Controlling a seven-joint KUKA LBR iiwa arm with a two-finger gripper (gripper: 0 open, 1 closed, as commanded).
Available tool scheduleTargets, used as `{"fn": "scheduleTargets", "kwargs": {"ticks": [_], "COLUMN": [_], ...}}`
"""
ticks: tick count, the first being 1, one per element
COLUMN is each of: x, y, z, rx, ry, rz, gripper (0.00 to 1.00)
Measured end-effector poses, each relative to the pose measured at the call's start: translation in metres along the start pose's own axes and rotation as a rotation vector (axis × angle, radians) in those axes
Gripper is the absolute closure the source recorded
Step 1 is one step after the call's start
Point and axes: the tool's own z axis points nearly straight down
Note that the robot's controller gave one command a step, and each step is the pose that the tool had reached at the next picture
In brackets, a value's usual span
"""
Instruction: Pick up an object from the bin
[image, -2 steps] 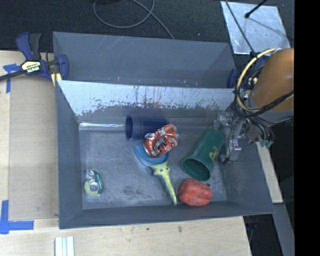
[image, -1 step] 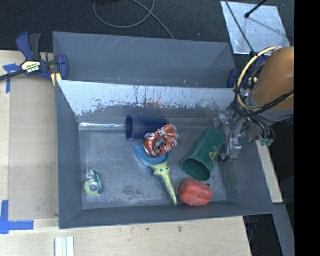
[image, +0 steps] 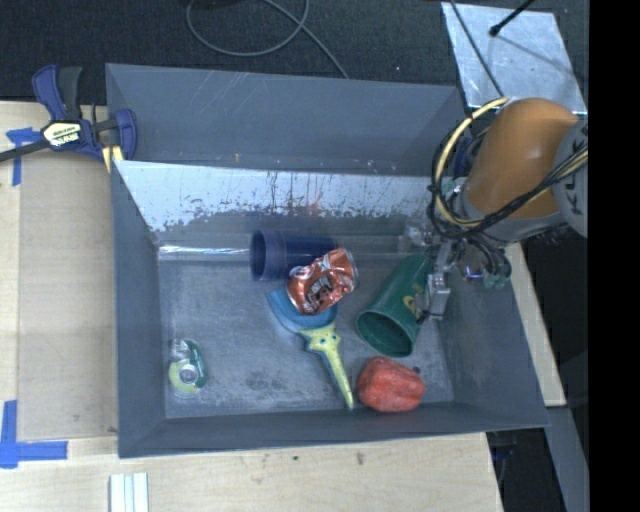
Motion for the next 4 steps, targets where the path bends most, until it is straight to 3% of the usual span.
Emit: {"fn": "scheduleTargets", "kwargs": {"ticks": [1,2,3,4], "x": [-0.009,-0.011,-0.008,-0.01], "y": [0.011,-0.012,-0.002,0.007], "z": [0.029,0.042,0.056,0.061], "rx": [-0.006,0.004,-0.002,0.005], "ry": [0.0,-0.002,-0.003,-0.004], "rz": [-0.068,-0.235,-0.33,-0.417], "gripper": [0.0,0.0,0.0,1.0]}}
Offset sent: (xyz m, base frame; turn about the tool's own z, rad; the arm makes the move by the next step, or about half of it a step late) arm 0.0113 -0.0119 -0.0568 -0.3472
